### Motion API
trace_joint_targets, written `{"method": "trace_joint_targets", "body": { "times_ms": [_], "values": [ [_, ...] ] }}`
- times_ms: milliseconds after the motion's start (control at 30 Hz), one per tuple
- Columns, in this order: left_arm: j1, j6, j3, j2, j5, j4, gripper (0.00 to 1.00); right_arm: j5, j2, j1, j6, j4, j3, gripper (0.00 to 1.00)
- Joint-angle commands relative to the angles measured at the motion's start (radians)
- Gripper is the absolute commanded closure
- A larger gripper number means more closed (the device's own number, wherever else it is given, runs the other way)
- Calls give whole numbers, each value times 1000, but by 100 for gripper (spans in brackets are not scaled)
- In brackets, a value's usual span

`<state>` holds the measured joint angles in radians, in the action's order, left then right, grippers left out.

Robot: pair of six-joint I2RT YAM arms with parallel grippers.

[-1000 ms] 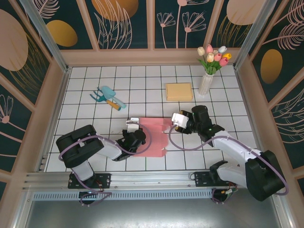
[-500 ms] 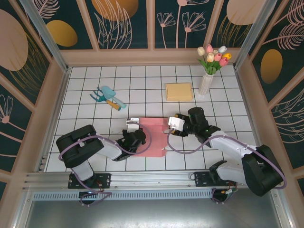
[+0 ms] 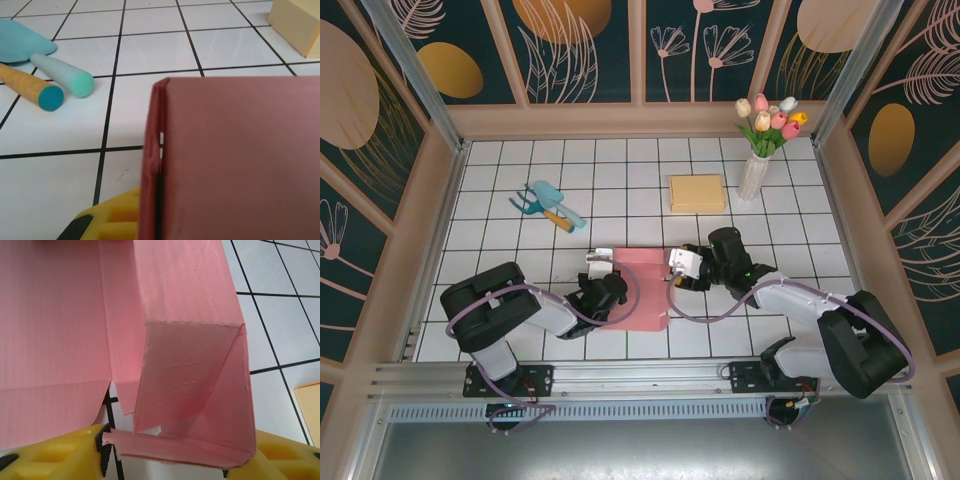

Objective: Fold the paper box

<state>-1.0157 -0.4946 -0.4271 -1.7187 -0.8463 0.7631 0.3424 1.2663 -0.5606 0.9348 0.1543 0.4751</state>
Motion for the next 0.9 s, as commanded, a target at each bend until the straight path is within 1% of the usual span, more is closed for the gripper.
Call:
{"method": "trace_joint_targets", "body": {
  "times_ms": [0,300,533,700,867],
  "values": [
    [-6,2,-16,-28,-7,18,99,47,9,-13,-22,36,-1,42],
    [-5,-2,-16,-27,1,21,99,28,27,-28,-30,68,-10,46],
    [-6,1,-20,-35,10,26,99,48,31,-52,-33,95,-9,45],
    [-6,1,-22,-40,9,27,99,20,26,-60,-7,16,33,44],
    [-6,3,-21,-41,4,21,99,-27,8,-59,65,-176,121,41]
  ]
}}
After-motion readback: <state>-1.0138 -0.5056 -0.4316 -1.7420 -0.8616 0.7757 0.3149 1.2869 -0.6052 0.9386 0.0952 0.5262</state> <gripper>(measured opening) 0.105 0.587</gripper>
